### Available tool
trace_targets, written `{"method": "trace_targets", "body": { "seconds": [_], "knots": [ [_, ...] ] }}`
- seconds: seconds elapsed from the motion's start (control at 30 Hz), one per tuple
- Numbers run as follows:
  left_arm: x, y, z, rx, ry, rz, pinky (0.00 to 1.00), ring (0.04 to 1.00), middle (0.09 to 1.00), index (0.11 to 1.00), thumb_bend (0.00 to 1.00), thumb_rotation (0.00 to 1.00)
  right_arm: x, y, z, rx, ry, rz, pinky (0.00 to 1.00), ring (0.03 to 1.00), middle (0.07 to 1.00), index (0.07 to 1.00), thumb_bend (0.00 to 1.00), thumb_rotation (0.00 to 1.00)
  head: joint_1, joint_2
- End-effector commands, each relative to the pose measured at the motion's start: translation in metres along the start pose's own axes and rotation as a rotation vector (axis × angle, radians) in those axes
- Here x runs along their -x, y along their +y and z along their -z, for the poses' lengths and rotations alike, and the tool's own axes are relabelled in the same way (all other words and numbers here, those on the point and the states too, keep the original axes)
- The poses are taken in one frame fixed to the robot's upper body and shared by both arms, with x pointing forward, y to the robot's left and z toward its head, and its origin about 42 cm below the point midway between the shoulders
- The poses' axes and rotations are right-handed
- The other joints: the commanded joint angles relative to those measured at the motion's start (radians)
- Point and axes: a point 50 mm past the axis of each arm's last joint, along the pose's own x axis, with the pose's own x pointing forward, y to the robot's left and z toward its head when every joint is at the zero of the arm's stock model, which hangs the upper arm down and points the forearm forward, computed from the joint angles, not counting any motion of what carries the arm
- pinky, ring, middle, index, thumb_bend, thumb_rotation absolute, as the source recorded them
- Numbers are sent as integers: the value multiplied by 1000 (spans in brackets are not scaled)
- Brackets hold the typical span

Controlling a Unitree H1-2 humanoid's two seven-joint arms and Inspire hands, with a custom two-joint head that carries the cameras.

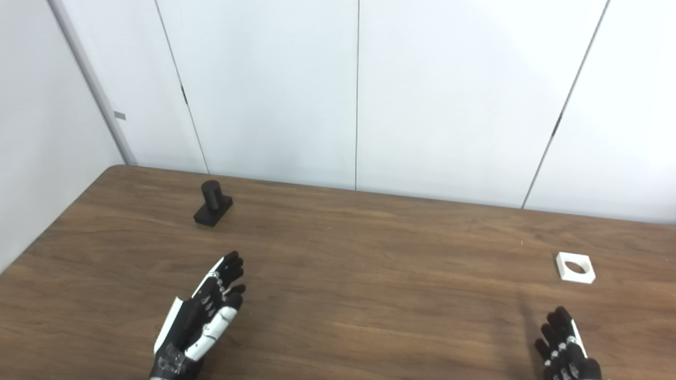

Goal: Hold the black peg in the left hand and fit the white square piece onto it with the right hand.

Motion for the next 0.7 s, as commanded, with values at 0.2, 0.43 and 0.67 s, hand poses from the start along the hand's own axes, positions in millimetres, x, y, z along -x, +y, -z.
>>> {"method": "trace_targets", "body": {
  "seconds": [0.2,0.43,0.67],
  "knots": [
    [-24,14,-39,-158,-34,-58,938,906,920,937,652,307,2,-2,3,7,25,3,1000,1000,1000,1000,713,1000,9,4],
    [-52,39,-47,-294,-13,-109,917,932,938,949,665,279,1,-1,3,-2,23,-4,1000,1000,1000,1000,673,1000,11,3],
    [-78,61,-52,-470,84,-230,884,924,917,902,815,408,0,1,2,-6,20,0,1000,1000,1000,1000,647,1000,8,4]
  ]
}}
